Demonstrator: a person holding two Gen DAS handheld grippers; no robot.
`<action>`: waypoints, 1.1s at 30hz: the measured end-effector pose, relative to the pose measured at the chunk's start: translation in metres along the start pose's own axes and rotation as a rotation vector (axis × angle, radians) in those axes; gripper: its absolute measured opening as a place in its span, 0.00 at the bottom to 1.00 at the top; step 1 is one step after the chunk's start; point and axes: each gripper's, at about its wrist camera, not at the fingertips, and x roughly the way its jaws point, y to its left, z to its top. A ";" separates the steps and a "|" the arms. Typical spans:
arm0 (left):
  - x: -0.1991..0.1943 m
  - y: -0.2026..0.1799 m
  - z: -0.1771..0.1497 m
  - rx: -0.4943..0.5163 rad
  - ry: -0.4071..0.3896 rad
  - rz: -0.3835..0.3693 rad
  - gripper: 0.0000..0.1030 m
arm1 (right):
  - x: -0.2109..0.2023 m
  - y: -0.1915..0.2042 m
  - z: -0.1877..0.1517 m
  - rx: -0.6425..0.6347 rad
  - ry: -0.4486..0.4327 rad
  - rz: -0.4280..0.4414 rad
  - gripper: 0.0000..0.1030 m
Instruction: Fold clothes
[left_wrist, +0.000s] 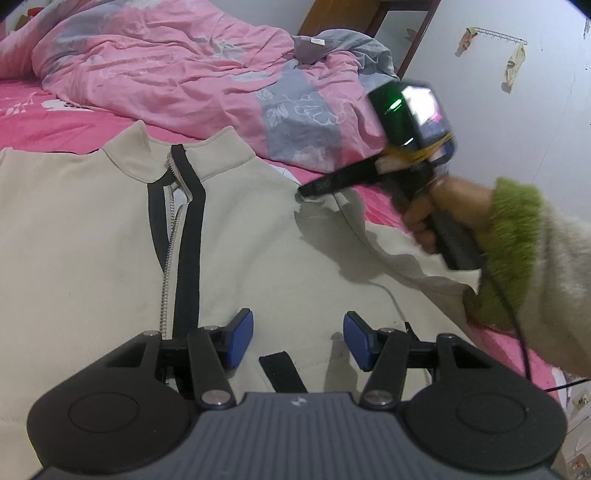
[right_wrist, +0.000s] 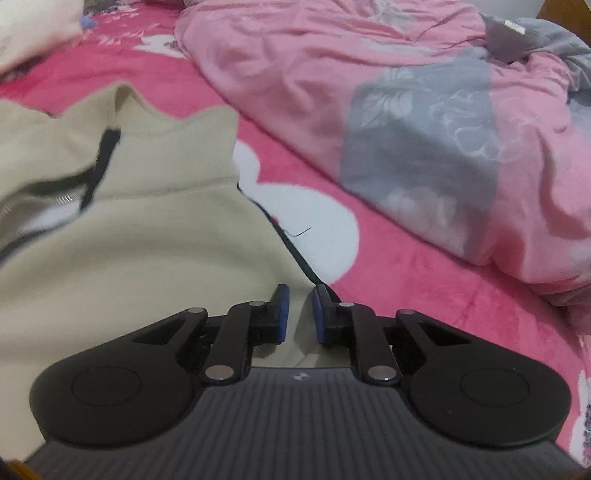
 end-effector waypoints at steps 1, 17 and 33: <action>0.000 0.000 0.000 -0.002 -0.001 -0.002 0.54 | -0.009 0.000 0.004 -0.005 -0.010 -0.004 0.12; -0.002 0.003 0.000 -0.019 -0.003 -0.014 0.54 | -0.059 -0.091 -0.006 0.426 -0.082 0.146 0.15; 0.000 0.001 0.002 -0.007 0.006 -0.001 0.54 | -0.264 -0.146 -0.364 1.485 -0.243 0.120 0.54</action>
